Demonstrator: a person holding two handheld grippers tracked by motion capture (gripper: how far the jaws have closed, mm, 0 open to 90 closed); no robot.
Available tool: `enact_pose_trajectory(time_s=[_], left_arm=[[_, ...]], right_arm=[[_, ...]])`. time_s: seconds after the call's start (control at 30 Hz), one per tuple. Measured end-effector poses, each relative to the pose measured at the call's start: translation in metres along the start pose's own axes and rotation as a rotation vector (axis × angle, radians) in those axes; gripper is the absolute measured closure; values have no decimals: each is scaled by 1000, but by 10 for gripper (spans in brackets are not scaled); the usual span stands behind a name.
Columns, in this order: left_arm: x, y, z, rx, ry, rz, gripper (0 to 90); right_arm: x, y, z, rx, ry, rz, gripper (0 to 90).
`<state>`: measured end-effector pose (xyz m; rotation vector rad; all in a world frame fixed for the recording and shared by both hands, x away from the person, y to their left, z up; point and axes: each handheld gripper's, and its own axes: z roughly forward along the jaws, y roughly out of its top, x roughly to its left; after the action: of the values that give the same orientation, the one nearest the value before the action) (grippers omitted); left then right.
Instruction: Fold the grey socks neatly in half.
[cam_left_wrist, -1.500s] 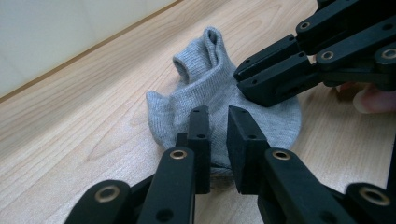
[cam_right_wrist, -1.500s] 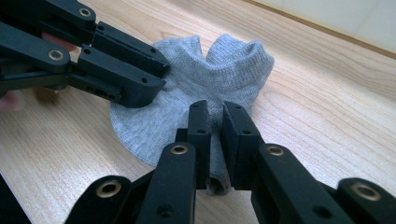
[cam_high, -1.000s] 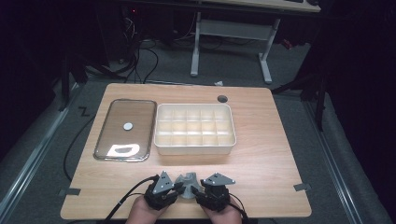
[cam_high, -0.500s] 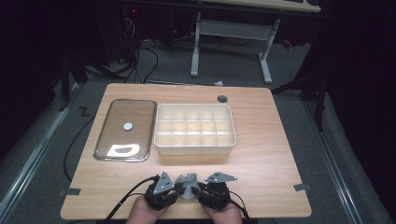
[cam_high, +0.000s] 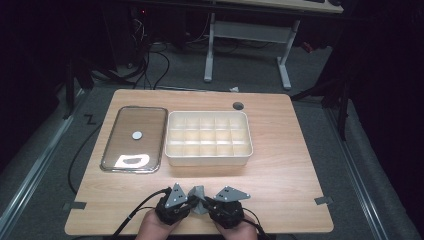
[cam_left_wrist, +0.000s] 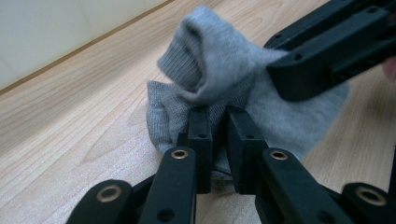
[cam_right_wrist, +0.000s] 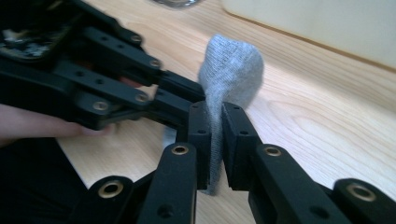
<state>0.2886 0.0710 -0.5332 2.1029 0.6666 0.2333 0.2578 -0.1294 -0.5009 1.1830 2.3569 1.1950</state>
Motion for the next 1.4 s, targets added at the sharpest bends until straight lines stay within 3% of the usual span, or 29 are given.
enact_pose_trajectory(time_s=[0.1,0.2,0.27,0.37,0.53,0.6,0.7,0.87,1.33,1.4], left_arm=[[0,0,0,1,0,-1,808],[0,0,0,1,1,0,808],[0,0,0,1,0,0,807],[0,0,0,1,-2,-4,805],[0,0,0,1,-2,-4,803],[0,0,0,1,-1,-3,802],[0,0,0,1,0,0,802],[0,0,0,1,1,1,801],[0,0,-1,1,4,-1,801],[0,0,-1,2,6,-10,802]], right_arm=[[5,2,3,5,0,-30,827],[0,2,-1,-1,-10,-2,742],[-5,2,-7,-23,-34,14,712],[-19,-2,-15,-35,-109,51,668],[-30,-10,-10,30,-182,78,666],[-29,-13,-6,50,-210,61,764],[-25,-16,-2,53,-181,57,847],[-16,-16,6,74,-138,15,894],[9,4,11,48,-99,-68,900],[12,7,13,47,-90,-58,900]])
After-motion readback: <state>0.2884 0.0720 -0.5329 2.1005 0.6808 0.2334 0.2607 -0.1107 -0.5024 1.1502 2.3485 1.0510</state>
